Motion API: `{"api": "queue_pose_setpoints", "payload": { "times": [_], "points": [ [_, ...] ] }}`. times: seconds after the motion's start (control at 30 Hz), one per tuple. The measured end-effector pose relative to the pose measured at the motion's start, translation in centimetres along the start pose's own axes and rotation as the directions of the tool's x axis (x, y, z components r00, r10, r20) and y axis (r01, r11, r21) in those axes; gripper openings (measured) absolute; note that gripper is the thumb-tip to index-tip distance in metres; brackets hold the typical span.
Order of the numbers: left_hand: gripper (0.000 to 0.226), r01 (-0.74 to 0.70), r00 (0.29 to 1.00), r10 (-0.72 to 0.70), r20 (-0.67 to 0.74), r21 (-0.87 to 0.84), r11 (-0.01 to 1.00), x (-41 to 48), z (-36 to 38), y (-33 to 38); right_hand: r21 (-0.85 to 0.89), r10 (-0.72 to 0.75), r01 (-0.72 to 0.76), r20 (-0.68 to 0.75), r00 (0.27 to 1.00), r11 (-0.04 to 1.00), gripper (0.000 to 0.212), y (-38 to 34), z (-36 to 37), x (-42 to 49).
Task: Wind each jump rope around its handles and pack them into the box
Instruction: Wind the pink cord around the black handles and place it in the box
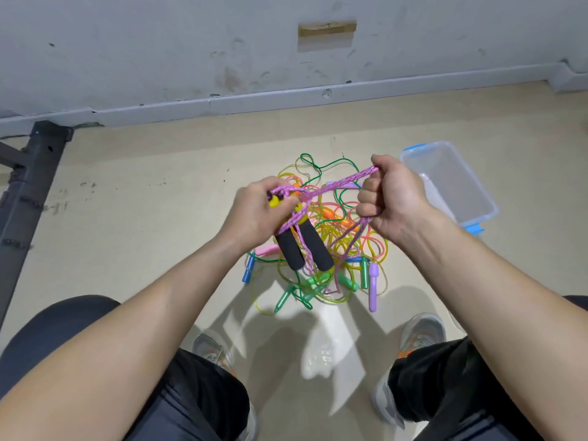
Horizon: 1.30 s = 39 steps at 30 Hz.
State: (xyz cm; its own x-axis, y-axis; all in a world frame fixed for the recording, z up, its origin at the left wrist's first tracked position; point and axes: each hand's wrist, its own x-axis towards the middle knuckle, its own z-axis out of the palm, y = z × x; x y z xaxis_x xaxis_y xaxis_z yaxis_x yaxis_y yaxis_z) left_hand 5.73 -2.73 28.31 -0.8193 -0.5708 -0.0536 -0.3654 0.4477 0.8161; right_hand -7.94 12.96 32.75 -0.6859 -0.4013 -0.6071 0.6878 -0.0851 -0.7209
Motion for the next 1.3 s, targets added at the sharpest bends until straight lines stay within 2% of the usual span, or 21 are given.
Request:
{"api": "queue_pose_setpoints", "payload": {
  "times": [0.13,0.23,0.33,0.43,0.57,0.67,0.73,0.8,0.87,0.97,1.03,1.1,1.2,1.27,1.3],
  "points": [
    [0.01,0.125,0.97,-0.126,-0.208,-0.018,0.992,0.8,-0.5,-1.1,-0.207,0.057,-0.025,0.15,0.987,0.978,0.04,3.6,0.9,-2.8],
    [0.018,0.206,0.914,-0.254,-0.316,-0.179,0.962,1.5,-0.9,-0.9,-0.341,0.062,0.02,0.229,0.971,0.94,0.041,7.1,2.0,-4.7],
    [0.024,0.228,0.871,-0.365,-0.328,-0.388,0.893,1.7,-0.8,-0.4,-0.431,0.07,0.05,0.258,0.964,0.901,0.036,10.4,2.2,-5.0],
    [0.013,0.231,0.846,-0.459,-0.274,-0.588,0.776,1.4,-0.2,0.6,-0.475,0.069,0.094,0.313,0.947,0.875,0.037,12.1,1.7,-4.4],
    [0.011,0.273,0.816,-0.565,-0.118,-0.784,0.558,1.2,0.5,2.2,-0.551,0.009,0.228,0.393,0.919,0.803,0.036,12.1,0.8,-3.8],
    [0.013,0.315,0.826,-0.563,0.035,-0.857,0.409,1.1,-0.5,3.0,-0.618,-0.048,0.365,0.467,0.883,0.696,0.036,10.4,-0.2,-3.1],
    [0.014,0.358,0.851,-0.507,0.138,-0.858,0.369,1.0,-1.2,3.3,-0.633,-0.106,0.408,0.459,0.882,0.658,0.033,8.3,-0.8,-2.3],
    [0.015,0.406,0.877,-0.422,0.23,-0.825,0.393,0.7,-1.7,3.4,-0.626,-0.146,0.442,0.466,0.872,0.643,0.022,6.2,-1.8,-1.2],
    [0.016,0.432,0.897,-0.314,0.312,-0.769,0.472,0.4,-2.0,3.4,-0.615,-0.084,0.445,0.524,0.847,0.65,0.011,4.8,-2.8,0.0],
    [0.013,0.415,0.897,-0.175,0.406,-0.637,0.649,0.1,-2.4,2.9,-0.597,0.036,0.34,0.527,0.849,0.727,0.012,3.7,-3.5,0.7],
    [0.014,0.364,0.893,-0.145,0.426,-0.493,0.79,0.0,-2.6,2.5,-0.62,0.053,0.312,0.497,0.866,0.72,0.012,2.9,-3.3,0.6],
    [0.013,0.304,0.906,-0.136,0.401,-0.394,0.867,-0.1,-2.6,2.3,-0.669,0.045,0.338,0.486,0.873,0.662,0.015,2.1,-3.0,0.4],
    [0.008,0.205,0.95,-0.109,0.293,-0.319,0.925,-0.3,-2.3,2.4,-0.73,0.039,0.312,0.42,0.907,0.608,0.025,1.6,-2.1,0.0],
    [0.007,0.121,0.976,-0.072,0.206,-0.238,0.964,-0.1,-2.0,2.2,-0.735,0.045,0.231,0.335,0.941,0.638,0.025,1.9,-1.2,-0.7],
    [0.007,0.082,0.987,-0.053,0.155,-0.19,0.978,0.0,-1.8,1.9,-0.711,0.062,0.165,0.282,0.957,0.684,0.019,2.3,-0.7,-1.2]
  ]
}}
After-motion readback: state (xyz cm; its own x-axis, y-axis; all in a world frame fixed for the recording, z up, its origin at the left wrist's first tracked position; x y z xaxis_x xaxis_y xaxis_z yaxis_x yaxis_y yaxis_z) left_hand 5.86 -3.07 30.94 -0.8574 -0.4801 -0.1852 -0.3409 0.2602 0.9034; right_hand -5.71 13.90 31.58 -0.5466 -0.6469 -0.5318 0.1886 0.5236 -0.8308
